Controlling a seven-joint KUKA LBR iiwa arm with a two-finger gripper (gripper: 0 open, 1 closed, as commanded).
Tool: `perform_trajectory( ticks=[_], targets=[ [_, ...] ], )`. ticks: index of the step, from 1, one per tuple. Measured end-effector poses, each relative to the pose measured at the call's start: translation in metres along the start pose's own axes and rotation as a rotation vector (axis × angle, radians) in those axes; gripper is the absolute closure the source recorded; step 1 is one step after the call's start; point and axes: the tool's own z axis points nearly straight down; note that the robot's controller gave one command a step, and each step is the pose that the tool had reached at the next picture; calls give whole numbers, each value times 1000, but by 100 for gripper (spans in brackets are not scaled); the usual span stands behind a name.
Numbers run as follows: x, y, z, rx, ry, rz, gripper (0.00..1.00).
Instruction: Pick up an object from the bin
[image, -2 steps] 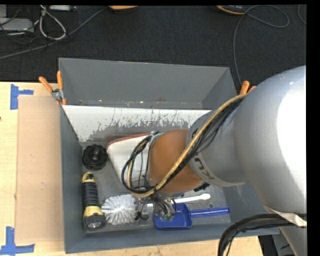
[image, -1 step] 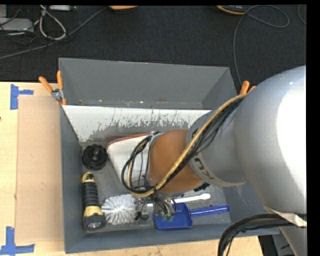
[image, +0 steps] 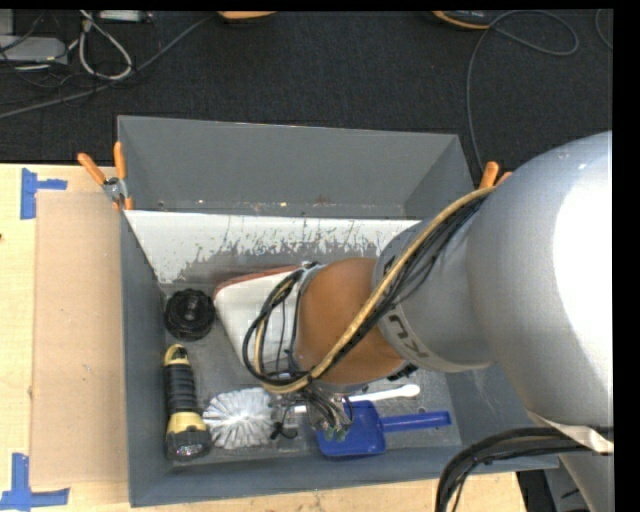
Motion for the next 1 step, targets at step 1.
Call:
perform_trajectory(
  ticks=[1],
  targets=[
    [3,-4,-4,-1,-1,0,100]
  ],
)
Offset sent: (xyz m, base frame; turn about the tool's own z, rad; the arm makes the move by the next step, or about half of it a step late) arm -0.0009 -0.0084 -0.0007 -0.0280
